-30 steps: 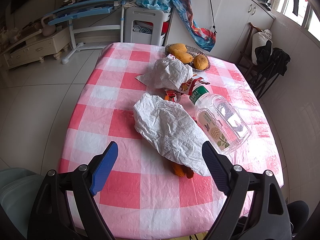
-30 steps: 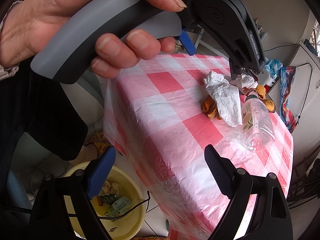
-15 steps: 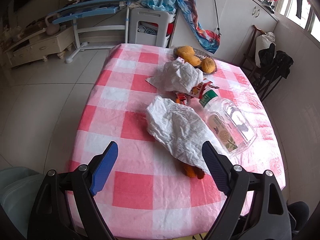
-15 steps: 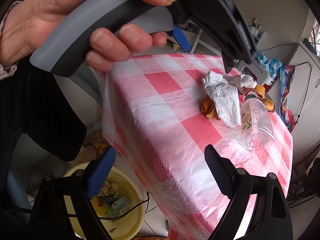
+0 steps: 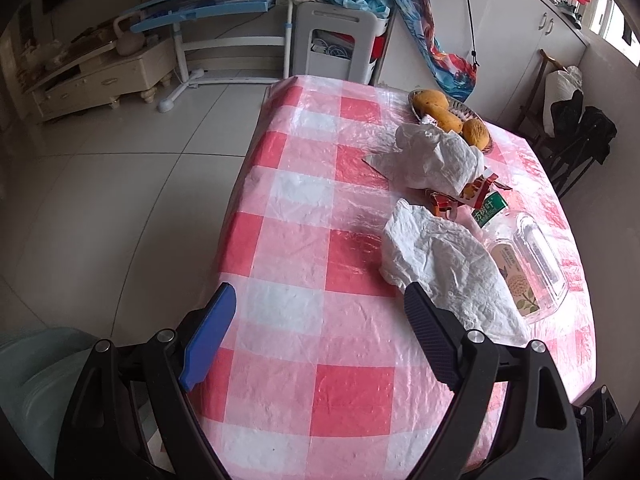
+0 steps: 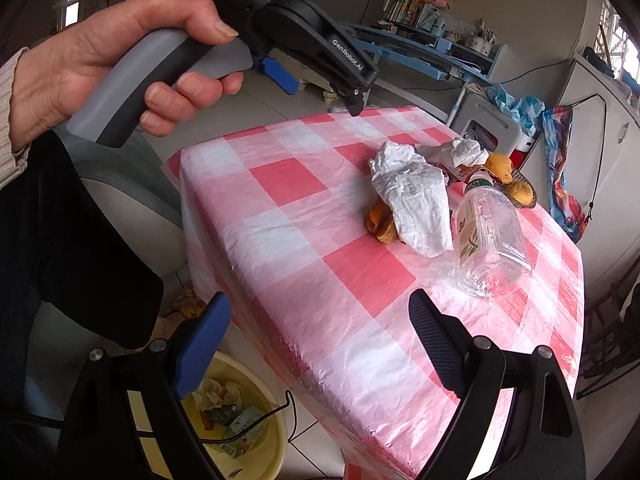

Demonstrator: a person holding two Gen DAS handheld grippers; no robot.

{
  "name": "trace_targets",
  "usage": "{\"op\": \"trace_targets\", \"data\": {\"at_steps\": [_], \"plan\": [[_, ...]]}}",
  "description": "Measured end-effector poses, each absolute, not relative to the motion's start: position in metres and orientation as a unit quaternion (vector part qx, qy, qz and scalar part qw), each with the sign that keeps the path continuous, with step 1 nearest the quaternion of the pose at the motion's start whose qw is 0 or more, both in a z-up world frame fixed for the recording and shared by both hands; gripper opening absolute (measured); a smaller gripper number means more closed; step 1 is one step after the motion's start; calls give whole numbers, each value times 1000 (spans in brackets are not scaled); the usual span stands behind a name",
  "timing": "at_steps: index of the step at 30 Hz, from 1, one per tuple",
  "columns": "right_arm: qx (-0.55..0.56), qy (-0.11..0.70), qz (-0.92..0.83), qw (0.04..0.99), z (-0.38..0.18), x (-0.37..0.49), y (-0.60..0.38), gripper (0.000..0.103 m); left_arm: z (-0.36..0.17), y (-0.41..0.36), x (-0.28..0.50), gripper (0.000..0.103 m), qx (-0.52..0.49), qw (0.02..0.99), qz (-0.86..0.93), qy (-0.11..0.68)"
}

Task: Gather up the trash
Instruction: 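Lower the right gripper onto the crumpled white paper and grasp it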

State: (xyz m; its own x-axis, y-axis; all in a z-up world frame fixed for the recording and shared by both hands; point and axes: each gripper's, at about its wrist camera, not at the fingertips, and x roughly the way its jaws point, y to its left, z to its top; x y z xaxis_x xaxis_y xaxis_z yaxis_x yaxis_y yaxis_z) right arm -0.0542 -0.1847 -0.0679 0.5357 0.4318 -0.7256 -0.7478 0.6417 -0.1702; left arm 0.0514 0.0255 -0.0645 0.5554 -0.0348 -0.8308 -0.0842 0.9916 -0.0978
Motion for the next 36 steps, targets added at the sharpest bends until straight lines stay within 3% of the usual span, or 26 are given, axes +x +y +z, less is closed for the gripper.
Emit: {"op": "trace_targets", "data": {"at_steps": [9, 17, 23, 27, 31, 33, 36], "plan": [[-230, 324, 350, 848, -62, -47, -178, 86, -80, -12, 60, 83, 70, 868, -23, 490], [-209, 298, 327, 872, -48, -26, -178, 81, -82, -23, 71, 82, 71, 865, -50, 494], [-193, 299, 313, 880, -43, 9, -169, 72, -71, -2, 70, 83, 30, 871, -22, 491], [-168, 327, 297, 881, -48, 42, -167, 53, -68, 18, 72, 83, -32, 870, -11, 493], [-141, 350, 292, 879, -53, 62, -171, 15, -65, 24, 71, 83, -54, 870, -4, 491], [-136, 346, 293, 881, -52, 61, -173, 4, -65, 23, 72, 83, -54, 870, -5, 489], [-131, 330, 296, 887, -46, 53, -177, 1, -63, 18, 72, 83, -48, 872, -6, 488]]}}
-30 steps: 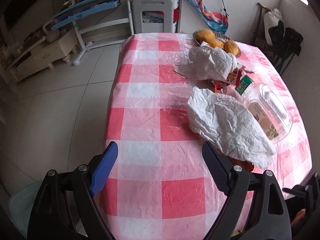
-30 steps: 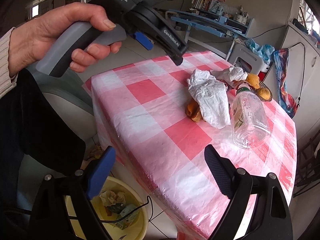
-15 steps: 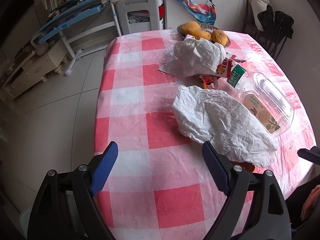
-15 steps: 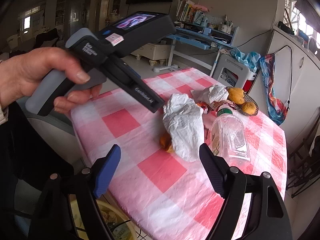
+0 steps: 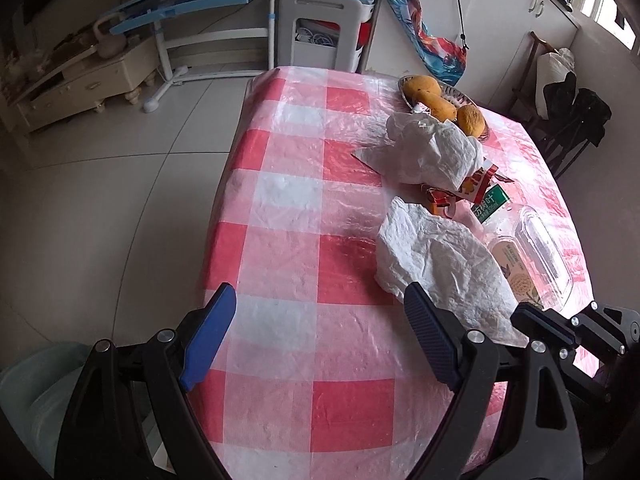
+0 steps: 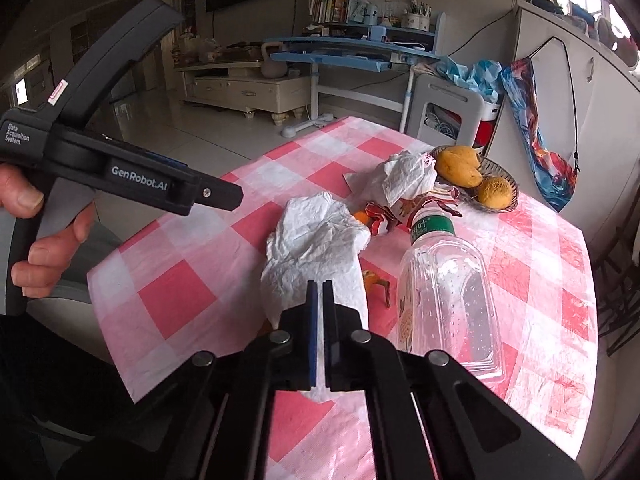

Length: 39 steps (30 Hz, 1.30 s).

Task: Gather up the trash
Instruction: 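Lower the right gripper onto the crumpled white paper and grasp it, then lift the paper with the right gripper while the left gripper grasps an orange peel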

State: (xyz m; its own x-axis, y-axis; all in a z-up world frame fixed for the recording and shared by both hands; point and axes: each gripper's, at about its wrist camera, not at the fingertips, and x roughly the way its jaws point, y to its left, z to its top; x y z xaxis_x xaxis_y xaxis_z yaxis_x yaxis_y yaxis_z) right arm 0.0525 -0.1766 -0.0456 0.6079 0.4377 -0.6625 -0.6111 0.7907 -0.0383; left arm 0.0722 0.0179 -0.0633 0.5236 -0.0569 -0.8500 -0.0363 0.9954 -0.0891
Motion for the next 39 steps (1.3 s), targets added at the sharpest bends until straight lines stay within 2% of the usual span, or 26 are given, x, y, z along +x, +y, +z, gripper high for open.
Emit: {"op": "trace_targets", "data": {"at_steps": [5, 6, 7, 8, 9, 13, 15, 20, 24, 26, 27, 28, 29, 30, 32, 34, 35, 39], "plan": [[-145, 320, 287, 891, -42, 51, -176, 2, -64, 16, 72, 83, -58, 870, -10, 490], [-140, 333, 288, 887, -45, 55, -175, 11, -63, 15, 72, 83, -58, 870, -11, 490], [-134, 341, 289, 885, -47, 60, -174, 42, -64, 14, 72, 83, -57, 870, -12, 489], [-133, 339, 283, 887, -48, 62, -174, 57, -64, 13, 72, 83, -56, 870, -13, 490], [-135, 339, 281, 888, -50, 64, -172, 64, -64, 12, 71, 83, -53, 870, -13, 490], [-128, 363, 289, 877, -58, 73, -169, 18, -63, 13, 72, 83, -50, 871, -10, 488], [-124, 355, 290, 880, -55, 71, -171, 7, -62, 13, 71, 83, -50, 872, -9, 487], [-101, 322, 291, 895, -33, 61, -184, 3, -62, 11, 70, 83, -45, 873, -8, 485], [-98, 337, 299, 887, -35, 65, -182, 4, -62, 7, 70, 83, -41, 873, -9, 485], [-97, 349, 301, 882, -42, 69, -179, 26, -62, 5, 68, 83, -40, 873, -12, 485], [-100, 350, 296, 883, -46, 70, -176, 53, -63, 4, 68, 83, -37, 874, -12, 485], [-102, 353, 295, 882, -50, 72, -174, 58, -63, 4, 68, 83, -36, 874, -12, 485], [-102, 359, 295, 879, -53, 74, -172, 58, -63, 4, 68, 83, -34, 874, -12, 485], [-103, 364, 294, 878, -56, 75, -171, 55, -63, 3, 68, 83, -32, 874, -12, 485], [-104, 375, 292, 873, -62, 79, -169, 38, -62, 3, 68, 83, -29, 875, -13, 484], [-101, 375, 293, 874, -62, 79, -171, 12, -61, 3, 67, 83, -28, 876, -14, 482], [-98, 373, 293, 875, -61, 79, -173, 7, -60, 2, 67, 83, -26, 876, -14, 481], [-85, 347, 289, 888, -46, 69, -182, 3, -58, 2, 65, 83, -26, 878, -15, 478]]}}
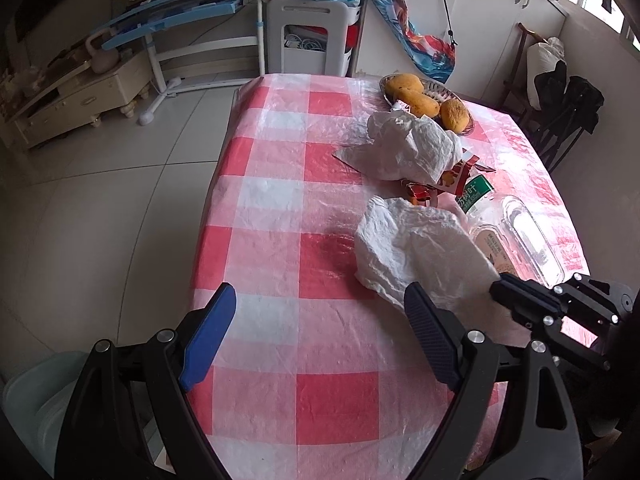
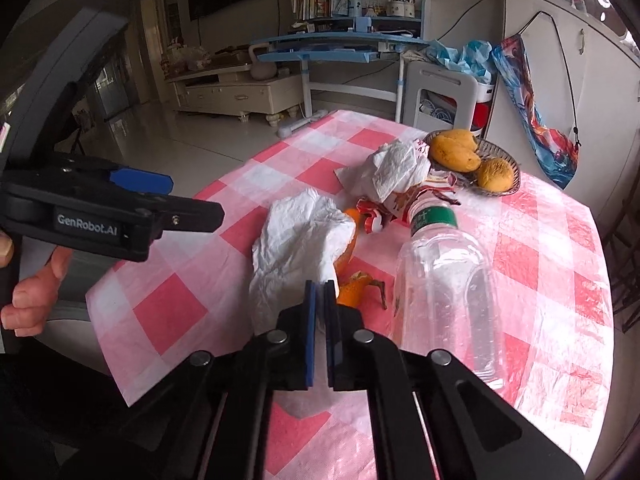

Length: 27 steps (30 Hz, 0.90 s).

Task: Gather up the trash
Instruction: 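Lift the paper with the right gripper while the left gripper grasps an orange peel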

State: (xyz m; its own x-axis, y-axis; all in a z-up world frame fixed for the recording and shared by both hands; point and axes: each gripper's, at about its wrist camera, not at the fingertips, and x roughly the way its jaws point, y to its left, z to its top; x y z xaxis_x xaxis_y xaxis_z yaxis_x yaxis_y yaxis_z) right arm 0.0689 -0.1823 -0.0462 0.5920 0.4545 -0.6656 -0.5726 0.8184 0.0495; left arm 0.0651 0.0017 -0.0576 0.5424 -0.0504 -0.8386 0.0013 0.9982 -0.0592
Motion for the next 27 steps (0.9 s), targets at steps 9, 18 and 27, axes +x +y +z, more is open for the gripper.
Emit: {"op": "trace_targets", "data": {"at_steps": [9, 18, 27], "plan": [[-48, 305, 280, 909, -6, 12, -236, 3, -64, -11, 52, 83, -54, 865, -69, 494], [-91, 338, 328, 877, -18, -60, -235, 3, -88, -53, 48, 83, -60, 853, -70, 513], [-163, 407, 429, 790, -53, -125, -203, 3, -105, -52, 61, 83, -95, 844, -28, 528]]}}
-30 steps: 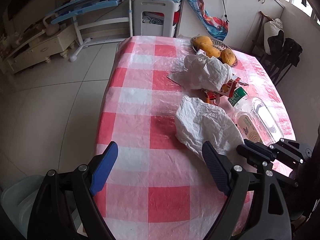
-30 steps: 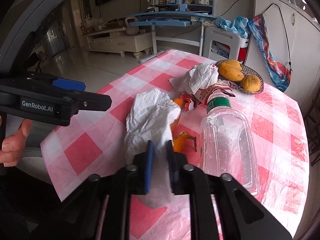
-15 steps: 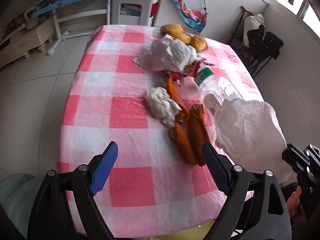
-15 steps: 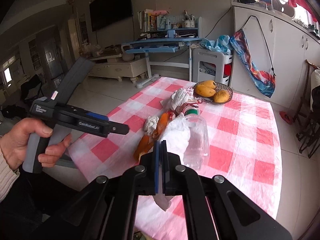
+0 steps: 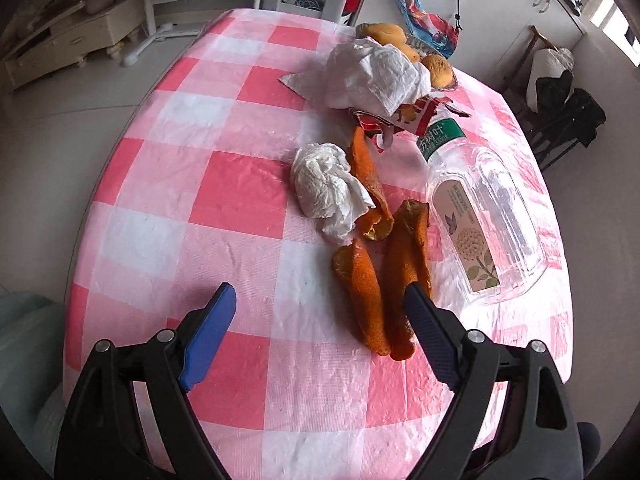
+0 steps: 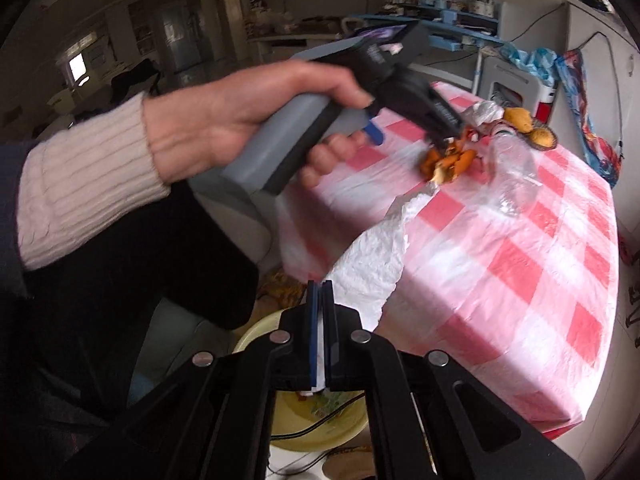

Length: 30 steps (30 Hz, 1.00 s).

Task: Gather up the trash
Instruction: 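Lift the paper with the right gripper while the left gripper grasps an orange peel, then drop the paper into the yellow basin with the right gripper while the left gripper lifts the peel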

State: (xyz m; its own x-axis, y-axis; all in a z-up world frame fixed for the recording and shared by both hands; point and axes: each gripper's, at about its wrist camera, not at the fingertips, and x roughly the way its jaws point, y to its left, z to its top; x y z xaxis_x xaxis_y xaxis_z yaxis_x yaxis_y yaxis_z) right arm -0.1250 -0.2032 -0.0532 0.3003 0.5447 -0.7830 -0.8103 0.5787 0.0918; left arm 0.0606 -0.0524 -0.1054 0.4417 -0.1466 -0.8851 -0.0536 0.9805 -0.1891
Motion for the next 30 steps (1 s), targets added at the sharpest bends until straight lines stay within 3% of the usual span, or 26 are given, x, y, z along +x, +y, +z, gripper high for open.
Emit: {"op": "trace_targets", "data": {"at_steps": [4, 9, 12, 14, 23, 24, 25, 27, 30], "plan": [[-197, 434, 461, 749, -70, -142, -191, 3, -103, -61, 59, 82, -70, 853, -9, 517], [-203, 450, 470, 732, -86, -140, -179, 3, -104, -58, 55, 63, -76, 855, -21, 513], [-202, 459, 462, 732, -98, -133, -173, 3, -104, -63, 53, 39, -65, 855, -38, 513], [-202, 465, 457, 731, -103, -130, -174, 3, -104, -62, 53, 16, -70, 851, -52, 518], [-176, 479, 429, 745, -109, -115, -184, 4, -87, -53, 39, 13, -71, 858, -76, 504], [-171, 480, 432, 744, -109, -114, -183, 13, -84, -51, 36, 13, -67, 860, -75, 500], [-166, 482, 436, 742, -108, -115, -183, 41, -79, -47, 30, 13, -67, 863, -74, 496], [-163, 478, 448, 737, -108, -121, -178, 74, -76, -40, 18, 13, -78, 863, -74, 494], [-156, 492, 473, 714, -120, -131, -161, 74, -72, -32, -6, 13, -88, 862, -80, 492]]}}
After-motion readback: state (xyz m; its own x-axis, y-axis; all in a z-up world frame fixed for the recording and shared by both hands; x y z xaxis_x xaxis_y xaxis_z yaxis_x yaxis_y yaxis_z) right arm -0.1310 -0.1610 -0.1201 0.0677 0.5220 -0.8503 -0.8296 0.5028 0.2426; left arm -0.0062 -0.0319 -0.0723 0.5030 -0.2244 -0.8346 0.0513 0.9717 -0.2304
